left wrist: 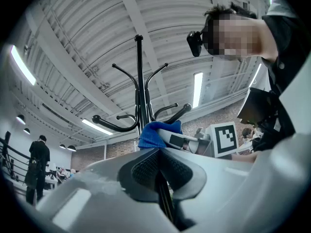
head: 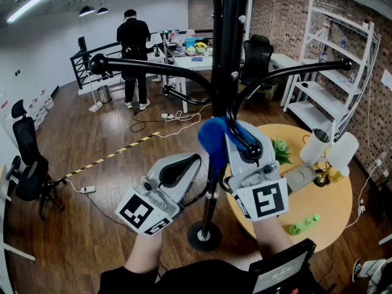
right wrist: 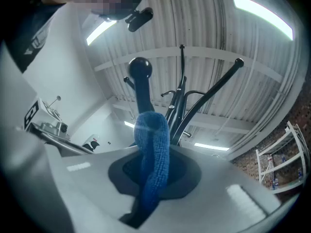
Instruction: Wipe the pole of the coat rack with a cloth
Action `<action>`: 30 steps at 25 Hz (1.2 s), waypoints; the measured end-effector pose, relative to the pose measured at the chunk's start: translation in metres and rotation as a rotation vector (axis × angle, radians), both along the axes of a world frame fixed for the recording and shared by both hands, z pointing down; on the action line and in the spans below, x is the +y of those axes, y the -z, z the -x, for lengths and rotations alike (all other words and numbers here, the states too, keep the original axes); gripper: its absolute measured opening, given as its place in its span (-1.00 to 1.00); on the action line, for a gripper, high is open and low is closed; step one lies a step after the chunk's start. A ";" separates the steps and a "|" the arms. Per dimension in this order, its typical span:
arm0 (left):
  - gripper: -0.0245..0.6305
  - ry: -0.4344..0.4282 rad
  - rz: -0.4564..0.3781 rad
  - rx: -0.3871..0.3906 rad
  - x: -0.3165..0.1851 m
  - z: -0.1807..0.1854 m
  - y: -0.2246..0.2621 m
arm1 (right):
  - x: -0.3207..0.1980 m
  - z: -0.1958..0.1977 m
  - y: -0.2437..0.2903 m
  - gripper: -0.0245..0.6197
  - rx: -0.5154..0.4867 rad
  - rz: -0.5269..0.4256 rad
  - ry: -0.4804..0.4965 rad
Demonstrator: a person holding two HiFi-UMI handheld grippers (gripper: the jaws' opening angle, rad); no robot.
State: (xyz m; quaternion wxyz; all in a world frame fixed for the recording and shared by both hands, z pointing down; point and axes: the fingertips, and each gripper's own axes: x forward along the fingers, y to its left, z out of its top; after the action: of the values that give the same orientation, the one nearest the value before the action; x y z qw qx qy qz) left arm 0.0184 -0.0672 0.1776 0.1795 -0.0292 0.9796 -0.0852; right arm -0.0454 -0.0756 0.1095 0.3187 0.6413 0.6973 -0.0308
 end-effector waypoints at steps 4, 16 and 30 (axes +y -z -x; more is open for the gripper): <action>-0.94 0.007 -0.008 0.003 0.007 -0.002 -0.005 | 0.000 0.001 -0.016 -0.88 0.039 0.004 -0.020; -0.94 0.008 -0.045 0.064 0.013 -0.010 -0.038 | 0.006 0.009 -0.229 -0.88 0.227 -0.325 -0.123; -0.94 0.043 -0.064 0.109 0.003 -0.025 -0.054 | 0.007 0.014 -0.340 -0.88 0.306 -0.599 -0.181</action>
State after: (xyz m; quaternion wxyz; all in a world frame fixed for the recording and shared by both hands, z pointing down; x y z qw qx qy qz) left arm 0.0437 -0.0640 0.2315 0.1249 -0.0068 0.9906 -0.0561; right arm -0.0597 -0.0685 0.4491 0.0094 0.6299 0.7691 0.1076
